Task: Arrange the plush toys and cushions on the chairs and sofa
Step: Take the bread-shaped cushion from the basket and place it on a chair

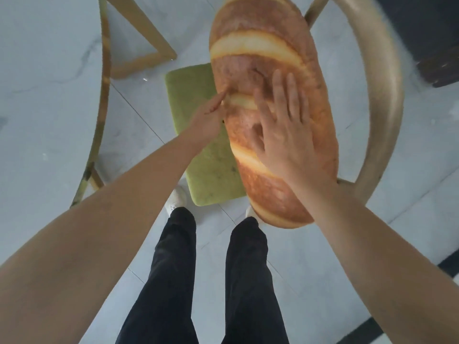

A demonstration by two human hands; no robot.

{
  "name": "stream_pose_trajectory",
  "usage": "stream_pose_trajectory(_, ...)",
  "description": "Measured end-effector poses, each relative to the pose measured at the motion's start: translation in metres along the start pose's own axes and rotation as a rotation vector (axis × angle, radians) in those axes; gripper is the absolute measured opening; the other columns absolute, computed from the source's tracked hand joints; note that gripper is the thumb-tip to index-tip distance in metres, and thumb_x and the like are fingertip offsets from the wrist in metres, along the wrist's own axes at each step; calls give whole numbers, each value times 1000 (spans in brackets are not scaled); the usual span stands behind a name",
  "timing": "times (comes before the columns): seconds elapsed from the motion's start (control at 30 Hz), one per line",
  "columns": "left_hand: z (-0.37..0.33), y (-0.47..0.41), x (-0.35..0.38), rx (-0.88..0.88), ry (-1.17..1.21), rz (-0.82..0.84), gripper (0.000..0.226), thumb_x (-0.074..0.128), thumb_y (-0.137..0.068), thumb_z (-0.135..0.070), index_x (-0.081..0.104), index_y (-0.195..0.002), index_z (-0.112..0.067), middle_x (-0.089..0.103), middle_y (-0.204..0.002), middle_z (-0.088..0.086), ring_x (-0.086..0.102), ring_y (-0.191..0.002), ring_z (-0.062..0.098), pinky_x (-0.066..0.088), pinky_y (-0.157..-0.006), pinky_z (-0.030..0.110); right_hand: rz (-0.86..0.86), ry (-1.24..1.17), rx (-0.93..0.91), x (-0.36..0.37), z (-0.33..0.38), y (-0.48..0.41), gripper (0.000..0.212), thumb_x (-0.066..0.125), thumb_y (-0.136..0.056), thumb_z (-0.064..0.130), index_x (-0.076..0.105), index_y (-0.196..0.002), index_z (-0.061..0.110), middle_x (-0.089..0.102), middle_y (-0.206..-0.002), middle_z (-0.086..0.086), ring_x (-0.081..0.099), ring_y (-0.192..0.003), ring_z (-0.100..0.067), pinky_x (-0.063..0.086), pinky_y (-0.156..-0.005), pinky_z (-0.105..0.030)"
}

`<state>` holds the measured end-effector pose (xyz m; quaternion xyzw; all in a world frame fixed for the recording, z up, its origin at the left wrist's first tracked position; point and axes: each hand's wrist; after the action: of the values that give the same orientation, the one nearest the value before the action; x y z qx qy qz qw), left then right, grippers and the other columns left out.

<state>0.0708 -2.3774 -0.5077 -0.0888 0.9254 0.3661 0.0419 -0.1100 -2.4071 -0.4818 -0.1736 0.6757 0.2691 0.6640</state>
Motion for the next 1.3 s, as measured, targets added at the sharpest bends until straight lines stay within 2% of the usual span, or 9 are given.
stream_pose_trajectory(0.2,16,-2,30,78,6,137,56,32,-112,-32,13,-164,-25,9,-173,0,10,-159,17,13,-129,42,107,112,-9,15,-31,86,71,39,-108,53,22,-165,14,12,-170,-24,10,-158,-45,11,-127,-60)
stream_pose_trajectory(0.37,19,-1,49,16,-42,-51,56,29,-111,-41,10,-163,-38,5,-174,-5,9,-159,16,8,-126,32,180,-6,-15,2,-34,138,63,52,-106,36,35,-160,8,18,-170,-22,14,-158,-42,24,-123,-63)
stream_pose_trajectory(0.5,33,41,88,43,-45,-85,54,25,-113,-30,0,-159,-46,-10,-173,-1,-12,-159,23,1,-129,47,53,-10,-61,-17,-39,46,57,38,-110,36,30,-162,13,16,-170,-23,14,-158,-43,12,-128,-55)
stream_pose_trajectory(0.57,40,60,107,69,-98,-46,58,28,-113,-26,-7,-136,-66,-15,-172,2,-20,-157,29,-3,-127,53,34,44,-135,-25,-38,-20,61,32,-110,47,27,-163,17,12,-171,-22,9,-158,-45,9,-128,-57)
stream_pose_trajectory(0.7,57,74,120,-140,118,-27,95,45,-82,-80,-22,-147,-63,-23,-170,-9,-17,-158,20,-1,-128,52,129,281,-370,-31,-8,-121,83,23,-100,73,17,-165,21,6,-172,-22,4,-158,-47,4,-126,-64)
stream_pose_trajectory(0.83,70,66,126,-174,40,-4,129,69,-67,-82,-37,-138,-63,-31,-167,-13,-15,-158,25,4,-127,57,301,544,-536,-10,10,-162,99,20,-87,87,18,-165,26,5,-173,-19,6,-158,-45,1,-125,-66)
stream_pose_trajectory(0.93,71,57,129,-170,49,-12,129,68,-69,-81,-33,-145,-58,-32,-166,-13,-15,-158,26,5,-126,59,320,518,-518,-3,3,-179,100,24,-84,89,19,-164,29,4,-173,-16,-1,-159,-40,-2,-126,-62)
stream_pose_trajectory(1.17,75,56,132,-157,29,-23,127,66,-71,-81,-33,-147,-55,-32,-166,-12,-15,-158,25,2,-127,55,286,366,-234,-12,-1,-227,95,42,-86,83,29,-160,24,34,-162,-19,29,-149,-45,25,-119,-62)
stream_pose_trajectory(1.3,81,51,123,-165,4,20,127,66,-72,-81,-31,-149,-53,-33,-166,-11,-15,-158,28,5,-126,59,255,376,-161,-11,11,-211,90,34,-91,79,25,-163,26,27,-166,-18,23,-153,-44,17,-123,-65)
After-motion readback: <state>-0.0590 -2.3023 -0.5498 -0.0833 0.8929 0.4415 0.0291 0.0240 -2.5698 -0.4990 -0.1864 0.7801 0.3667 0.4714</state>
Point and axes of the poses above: each hand's wrist, its own y-axis away from the middle knuckle, its own x-axis out of the palm, z = x × y
